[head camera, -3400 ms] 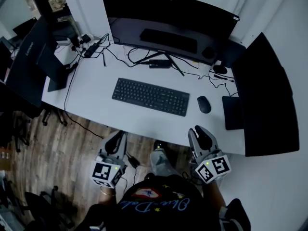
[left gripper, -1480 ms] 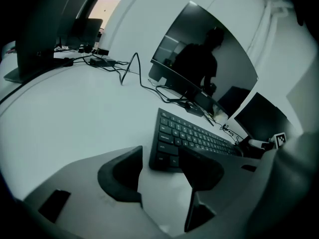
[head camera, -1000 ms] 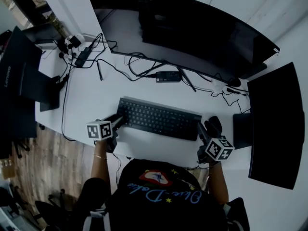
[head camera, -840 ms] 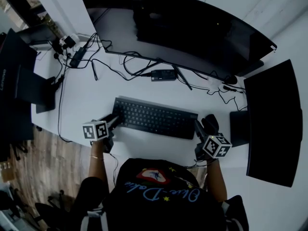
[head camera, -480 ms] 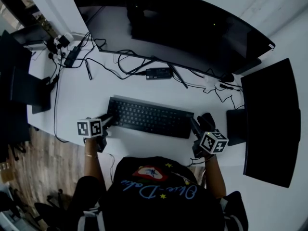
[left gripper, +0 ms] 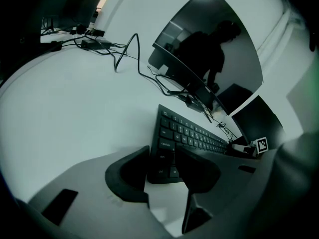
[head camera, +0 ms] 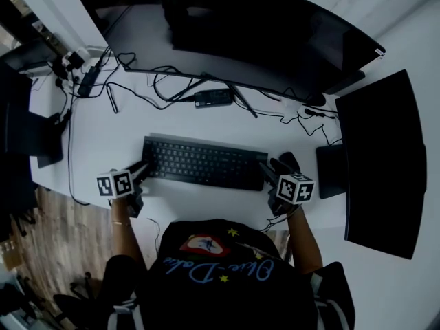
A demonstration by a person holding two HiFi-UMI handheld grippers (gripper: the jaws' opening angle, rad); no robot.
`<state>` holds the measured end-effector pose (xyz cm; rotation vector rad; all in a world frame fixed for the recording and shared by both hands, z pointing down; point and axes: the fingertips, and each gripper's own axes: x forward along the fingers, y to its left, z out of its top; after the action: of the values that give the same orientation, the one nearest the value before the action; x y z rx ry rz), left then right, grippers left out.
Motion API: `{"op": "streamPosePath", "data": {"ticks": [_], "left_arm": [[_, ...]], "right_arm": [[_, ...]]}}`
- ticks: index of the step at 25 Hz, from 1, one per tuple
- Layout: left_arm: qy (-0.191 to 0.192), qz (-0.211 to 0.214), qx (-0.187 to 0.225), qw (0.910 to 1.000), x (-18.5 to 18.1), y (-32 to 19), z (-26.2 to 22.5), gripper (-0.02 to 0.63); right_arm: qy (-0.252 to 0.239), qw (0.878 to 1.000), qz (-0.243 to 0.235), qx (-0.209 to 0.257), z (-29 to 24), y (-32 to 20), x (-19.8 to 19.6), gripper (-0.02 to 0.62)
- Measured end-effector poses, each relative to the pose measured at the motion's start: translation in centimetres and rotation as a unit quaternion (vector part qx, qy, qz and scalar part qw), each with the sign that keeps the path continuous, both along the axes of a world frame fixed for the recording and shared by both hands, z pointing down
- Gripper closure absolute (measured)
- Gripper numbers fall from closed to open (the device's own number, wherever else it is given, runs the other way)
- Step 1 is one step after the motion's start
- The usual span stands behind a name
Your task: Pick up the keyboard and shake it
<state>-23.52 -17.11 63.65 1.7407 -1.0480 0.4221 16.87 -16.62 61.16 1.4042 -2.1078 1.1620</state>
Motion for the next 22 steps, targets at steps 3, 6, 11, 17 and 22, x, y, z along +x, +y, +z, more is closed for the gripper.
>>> {"op": "streamPosePath", "data": {"ticks": [3, 6, 11, 17, 22], "left_arm": [[-0.001, 0.003, -0.004, 1.0, 0.2, 0.0, 0.0, 0.451], [-0.001, 0.002, -0.011, 0.9999, 0.4, -0.1, 0.1, 0.451], [0.003, 0.005, -0.011, 0.9999, 0.2, -0.1, 0.2, 0.451], [0.016, 0.006, -0.012, 0.9998, 0.0, -0.2, 0.1, 0.451], [0.028, -0.008, -0.008, 0.9995, -0.2, -0.2, 0.0, 0.454]], "right_arm": [[-0.002, 1.0, -0.009, -0.015, 0.8, -0.3, 0.0, 0.396], [-0.014, 0.999, -0.007, -0.028, 1.3, -0.5, -0.1, 0.394], [-0.04, 0.998, -0.025, -0.037, 1.4, -0.5, -1.2, 0.401], [-0.046, 0.998, -0.033, -0.038, 1.6, -0.5, -1.4, 0.417], [-0.032, 0.999, -0.036, -0.011, 1.2, -0.5, -1.3, 0.422]]}}
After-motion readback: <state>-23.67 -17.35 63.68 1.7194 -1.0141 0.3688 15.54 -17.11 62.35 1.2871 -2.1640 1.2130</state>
